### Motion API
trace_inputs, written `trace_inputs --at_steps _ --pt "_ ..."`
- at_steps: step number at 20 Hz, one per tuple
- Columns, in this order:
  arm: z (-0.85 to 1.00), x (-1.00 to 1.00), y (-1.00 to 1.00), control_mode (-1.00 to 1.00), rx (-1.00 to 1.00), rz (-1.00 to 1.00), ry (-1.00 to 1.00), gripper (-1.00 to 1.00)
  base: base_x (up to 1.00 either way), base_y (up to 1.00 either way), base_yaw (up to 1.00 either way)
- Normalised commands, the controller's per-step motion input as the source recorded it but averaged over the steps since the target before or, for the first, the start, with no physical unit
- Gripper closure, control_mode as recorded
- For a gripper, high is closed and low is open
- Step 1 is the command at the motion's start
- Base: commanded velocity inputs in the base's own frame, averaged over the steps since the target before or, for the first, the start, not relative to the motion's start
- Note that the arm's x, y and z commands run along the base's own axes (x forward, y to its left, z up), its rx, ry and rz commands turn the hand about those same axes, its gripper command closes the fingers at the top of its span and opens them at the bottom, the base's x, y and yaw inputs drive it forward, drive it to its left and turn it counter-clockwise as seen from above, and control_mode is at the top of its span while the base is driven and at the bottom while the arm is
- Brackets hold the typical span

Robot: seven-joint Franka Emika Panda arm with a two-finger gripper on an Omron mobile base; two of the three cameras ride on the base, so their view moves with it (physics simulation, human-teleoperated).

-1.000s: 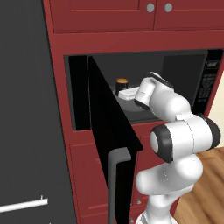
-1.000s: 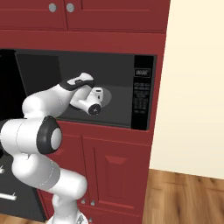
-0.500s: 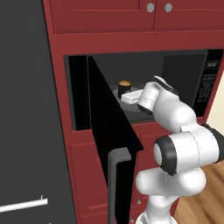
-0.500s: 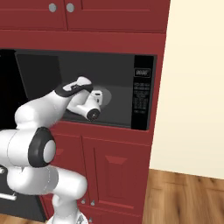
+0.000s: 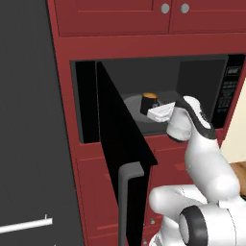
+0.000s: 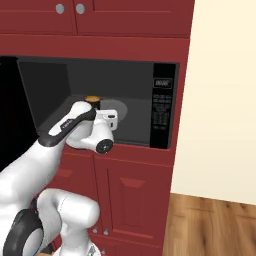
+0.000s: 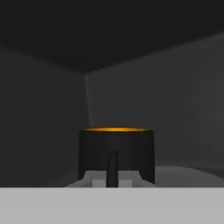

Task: Pick the cup of tea, navigate to the dining table, and place it on the saucer.

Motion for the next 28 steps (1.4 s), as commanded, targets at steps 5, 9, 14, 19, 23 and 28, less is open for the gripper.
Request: trace_inputs --at_steps 5,9,14,19,23,28 --pt "0.45 -0.71 -0.53 -1.0 0.0 0.01 0.0 1.0 0.0 0.0 0.0" --pt "0.14 -0.76 -0.38 -1.0 0.0 0.14 0.04 1.0 0.0 0.0 0.0" --pt "0.0 -0.82 -0.27 -1.0 0.0 0.2 0.03 1.0 0.0 0.0 0.0" --pt "0.02 -0.64 -0.25 -1.0 0.0 0.19 -0.04 1.0 0.0 0.0 0.0" --pt "0.29 -1.0 -0.32 -1.0 0.0 0.09 -0.12 1.0 0.0 0.0 0.0" --pt "0.11 -1.0 -0.36 -1.0 0.0 0.02 -0.13 1.0 0.0 0.0 0.0"
